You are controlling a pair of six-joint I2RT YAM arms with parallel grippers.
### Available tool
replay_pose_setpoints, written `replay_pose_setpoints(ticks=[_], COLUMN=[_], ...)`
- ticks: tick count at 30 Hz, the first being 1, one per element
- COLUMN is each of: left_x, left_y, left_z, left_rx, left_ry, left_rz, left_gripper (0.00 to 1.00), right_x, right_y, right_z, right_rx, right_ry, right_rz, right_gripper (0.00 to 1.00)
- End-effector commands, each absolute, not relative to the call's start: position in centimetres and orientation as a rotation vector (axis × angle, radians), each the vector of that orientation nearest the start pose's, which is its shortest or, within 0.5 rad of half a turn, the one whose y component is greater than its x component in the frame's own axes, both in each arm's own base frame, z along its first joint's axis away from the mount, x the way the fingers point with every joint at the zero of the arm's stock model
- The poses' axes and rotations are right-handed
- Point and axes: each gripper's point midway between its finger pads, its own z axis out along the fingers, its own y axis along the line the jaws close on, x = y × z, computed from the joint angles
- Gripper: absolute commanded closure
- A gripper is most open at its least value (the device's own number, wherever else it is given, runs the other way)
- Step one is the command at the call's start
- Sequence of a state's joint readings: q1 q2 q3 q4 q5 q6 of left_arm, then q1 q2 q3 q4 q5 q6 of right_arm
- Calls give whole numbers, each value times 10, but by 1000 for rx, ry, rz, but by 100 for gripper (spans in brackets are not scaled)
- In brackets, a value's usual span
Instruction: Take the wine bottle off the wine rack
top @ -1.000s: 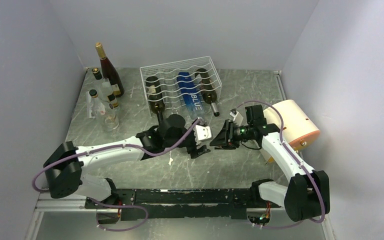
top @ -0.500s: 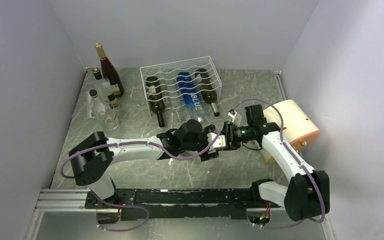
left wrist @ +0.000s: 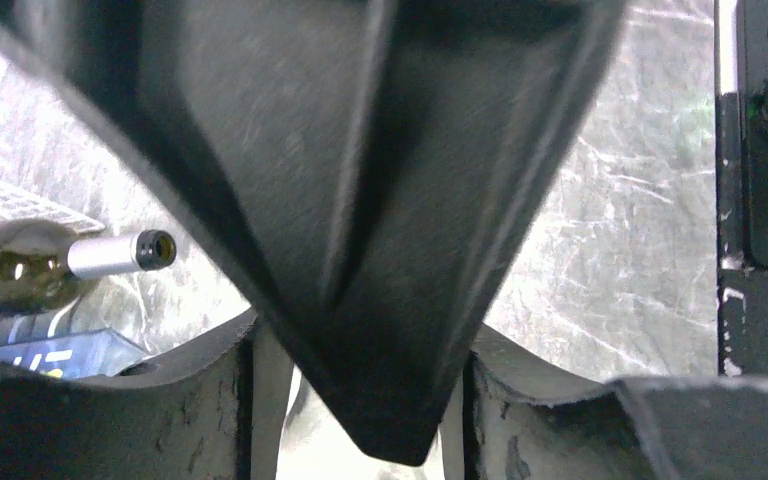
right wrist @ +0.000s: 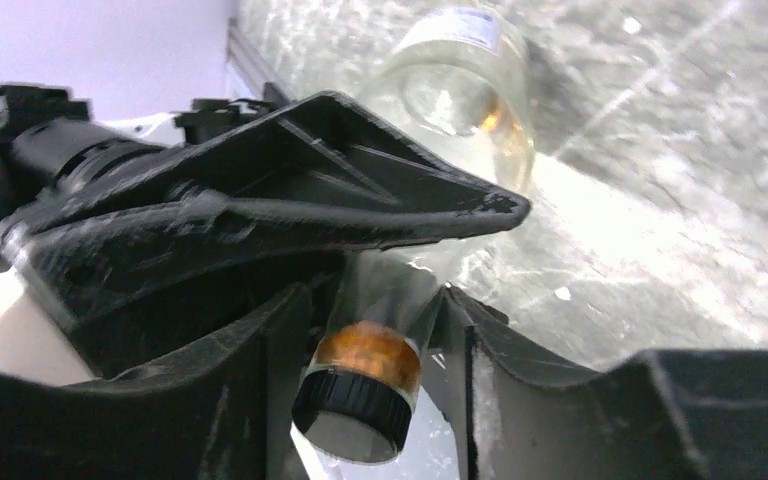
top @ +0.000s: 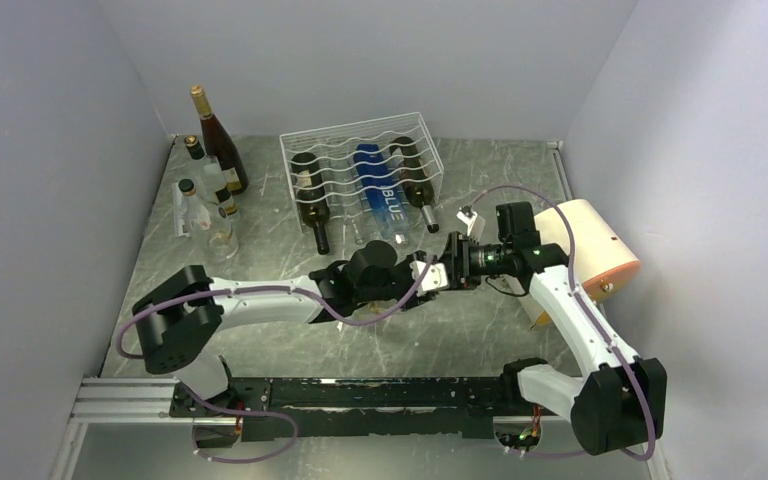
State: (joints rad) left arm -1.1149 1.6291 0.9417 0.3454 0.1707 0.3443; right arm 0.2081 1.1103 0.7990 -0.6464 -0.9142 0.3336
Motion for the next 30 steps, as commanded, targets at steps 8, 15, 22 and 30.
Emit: replay_pose_setpoints(ticks=[8, 15, 22, 30], left_x=[199, 210, 237, 243], left_y=[-407, -370, -303, -228], left_z=[156, 173, 199, 213], left_rx=[1203, 1018, 697, 427], left_ry=[1491, 1584, 1696, 1858], left_rz=[-668, -611, -446, -308], left_gripper=[74, 93, 93, 93], right_x=[203, 260, 283, 293], right_y=[203, 168, 151, 161], right_z=[247, 284, 288, 262], right_rx=[-385, -169, -110, -101], right_ry=[2196, 2081, 2061, 2100], right_rz=[1418, 974, 811, 877], right_gripper=[37, 18, 14, 14])
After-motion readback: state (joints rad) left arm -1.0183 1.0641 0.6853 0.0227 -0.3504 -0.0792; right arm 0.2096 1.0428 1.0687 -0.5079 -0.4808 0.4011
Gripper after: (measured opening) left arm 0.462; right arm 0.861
